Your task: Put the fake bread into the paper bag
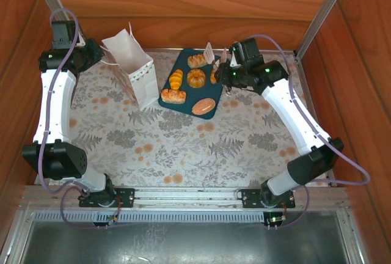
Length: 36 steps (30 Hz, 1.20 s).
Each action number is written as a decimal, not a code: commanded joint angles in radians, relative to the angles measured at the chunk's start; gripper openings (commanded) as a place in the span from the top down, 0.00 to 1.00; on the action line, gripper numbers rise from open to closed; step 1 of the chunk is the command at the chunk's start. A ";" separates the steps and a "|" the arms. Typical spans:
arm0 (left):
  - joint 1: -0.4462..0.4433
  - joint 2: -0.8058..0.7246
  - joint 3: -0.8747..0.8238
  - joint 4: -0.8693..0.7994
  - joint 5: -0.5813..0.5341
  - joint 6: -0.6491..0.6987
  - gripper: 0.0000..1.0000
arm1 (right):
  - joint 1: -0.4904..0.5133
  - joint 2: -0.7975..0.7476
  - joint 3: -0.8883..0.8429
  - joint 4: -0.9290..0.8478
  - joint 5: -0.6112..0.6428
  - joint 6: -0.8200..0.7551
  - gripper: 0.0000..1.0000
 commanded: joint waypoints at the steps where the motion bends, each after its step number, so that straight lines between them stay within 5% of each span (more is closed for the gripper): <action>1: 0.007 -0.014 -0.007 -0.004 0.015 -0.005 1.00 | 0.001 0.061 0.027 -0.005 -0.023 -0.034 0.52; 13: 0.008 -0.017 -0.003 -0.004 0.012 -0.007 1.00 | 0.001 0.347 0.235 -0.091 -0.028 -0.143 0.51; 36: 0.007 -0.011 0.007 -0.004 0.021 -0.010 1.00 | 0.006 0.580 0.410 -0.128 -0.041 -0.173 0.41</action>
